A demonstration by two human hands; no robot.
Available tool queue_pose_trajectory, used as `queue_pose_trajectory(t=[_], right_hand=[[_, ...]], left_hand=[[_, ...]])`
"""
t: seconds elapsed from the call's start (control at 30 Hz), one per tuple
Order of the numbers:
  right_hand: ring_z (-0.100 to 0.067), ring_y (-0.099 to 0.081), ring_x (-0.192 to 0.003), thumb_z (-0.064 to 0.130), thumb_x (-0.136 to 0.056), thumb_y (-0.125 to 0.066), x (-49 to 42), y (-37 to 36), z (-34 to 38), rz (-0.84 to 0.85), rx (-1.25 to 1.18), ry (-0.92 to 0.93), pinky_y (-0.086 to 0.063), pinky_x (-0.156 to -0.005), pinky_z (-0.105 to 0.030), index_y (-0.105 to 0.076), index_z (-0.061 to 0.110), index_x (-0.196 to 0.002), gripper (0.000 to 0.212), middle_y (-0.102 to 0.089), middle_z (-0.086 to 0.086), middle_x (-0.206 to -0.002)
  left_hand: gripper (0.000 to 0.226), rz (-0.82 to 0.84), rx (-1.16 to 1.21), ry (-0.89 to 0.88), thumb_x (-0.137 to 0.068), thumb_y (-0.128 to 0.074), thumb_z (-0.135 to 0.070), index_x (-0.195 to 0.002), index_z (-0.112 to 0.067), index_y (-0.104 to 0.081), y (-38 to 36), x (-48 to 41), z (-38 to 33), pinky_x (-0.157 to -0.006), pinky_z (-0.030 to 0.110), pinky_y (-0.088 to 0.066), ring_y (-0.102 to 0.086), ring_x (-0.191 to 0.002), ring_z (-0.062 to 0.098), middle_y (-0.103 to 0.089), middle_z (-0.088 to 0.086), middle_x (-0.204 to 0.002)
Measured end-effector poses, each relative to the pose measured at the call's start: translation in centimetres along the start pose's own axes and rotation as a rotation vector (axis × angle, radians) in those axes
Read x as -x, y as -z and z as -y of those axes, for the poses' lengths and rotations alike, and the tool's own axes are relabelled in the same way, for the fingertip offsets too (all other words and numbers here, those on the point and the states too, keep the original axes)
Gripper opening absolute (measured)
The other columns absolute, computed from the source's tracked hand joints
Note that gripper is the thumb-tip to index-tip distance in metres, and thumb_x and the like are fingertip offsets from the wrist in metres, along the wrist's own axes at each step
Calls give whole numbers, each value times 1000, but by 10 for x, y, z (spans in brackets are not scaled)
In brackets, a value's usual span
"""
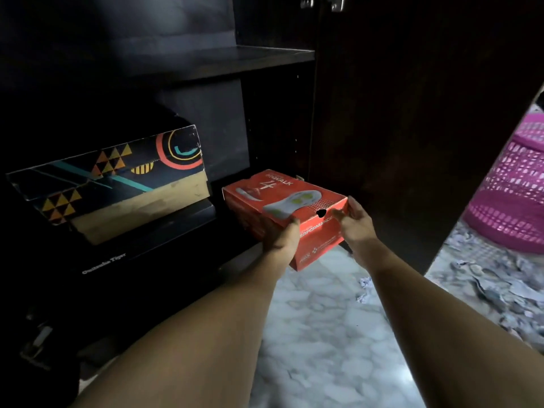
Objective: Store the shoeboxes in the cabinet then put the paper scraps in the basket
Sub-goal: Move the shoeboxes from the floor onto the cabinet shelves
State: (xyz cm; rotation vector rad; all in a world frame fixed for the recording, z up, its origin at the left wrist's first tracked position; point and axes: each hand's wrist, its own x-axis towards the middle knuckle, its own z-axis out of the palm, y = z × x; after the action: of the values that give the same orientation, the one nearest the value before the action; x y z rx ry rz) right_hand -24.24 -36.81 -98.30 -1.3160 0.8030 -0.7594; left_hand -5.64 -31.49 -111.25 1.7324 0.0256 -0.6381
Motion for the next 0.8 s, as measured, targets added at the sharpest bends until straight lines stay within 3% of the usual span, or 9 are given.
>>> queue_pose_trajectory(t=[0.07, 0.2, 0.3, 0.4, 0.5, 0.6, 0.8], right_hand=[[-19, -66, -90, 12, -95, -62, -8, -9, -10, -25, -31, -30, -54, -74, -30, -59, 20, -128, 34, -68, -3, -110], [-16, -66, -85, 10, -96, -60, -17, -30, -36, -25, 41, 47, -52, -62, -17, -58, 9, -129, 33, -69, -10, -111], [-16, -65, -100, 22, -96, -62, -18, -44, -55, -114, 111, 69, -54, -83, -29, -50, 15, -139, 45, -65, -5, -124], [-22, -56, -122, 34, -94, -59, -9, -56, -76, -264, 228, 117, -46, -103, -43, -46, 19, -142, 51, -56, -6, -134], [-19, -48, -129, 36, -98, -52, 13, -67, -90, -291, 332, 170, -39, -102, -34, -39, 18, -145, 52, -48, -5, -140], [-2, -44, -118, 40, -100, -48, 27, -74, -102, -225, 408, 245, -35, -95, -26, -35, 23, -147, 52, -45, 4, -140], [-6, -46, -121, 47, -100, -42, 20, -85, -113, -239, 431, 280, -36, -95, -28, -33, 27, -147, 52, -46, 3, -139]], left_hand=[[117, 104, -21, -1, -28, -66, -80, -135, -36, -46, 17, 36, -13, -93, 46, -53, -63, -113, 25, -58, -2, -134], [121, 147, 19, -134, -36, -71, -61, -146, -42, -24, 59, 106, -55, -95, 52, -51, -61, -117, 29, -55, 4, -137], [107, 238, 48, -128, -47, -78, -50, -143, -44, -31, 69, 107, -53, -96, 51, -51, -61, -116, 26, -56, 2, -136], [114, 237, -1, -113, -38, -74, -56, -140, -51, -25, 63, 90, -44, -98, 54, -49, -57, -123, 28, -52, 1, -141], [101, 278, -31, -132, -55, -75, -52, -142, -50, -25, 73, 108, -54, -100, 54, -48, -56, -124, 27, -52, 1, -141], [85, 331, -115, -180, -81, -74, -42, -148, -43, -22, 87, 116, -59, -105, 49, -45, -54, -123, 19, -52, -6, -137], [100, 476, -158, -169, -88, -71, -27, -154, -41, 2, 106, 89, -51, -113, 41, -36, -48, -128, 12, -49, -9, -143]])
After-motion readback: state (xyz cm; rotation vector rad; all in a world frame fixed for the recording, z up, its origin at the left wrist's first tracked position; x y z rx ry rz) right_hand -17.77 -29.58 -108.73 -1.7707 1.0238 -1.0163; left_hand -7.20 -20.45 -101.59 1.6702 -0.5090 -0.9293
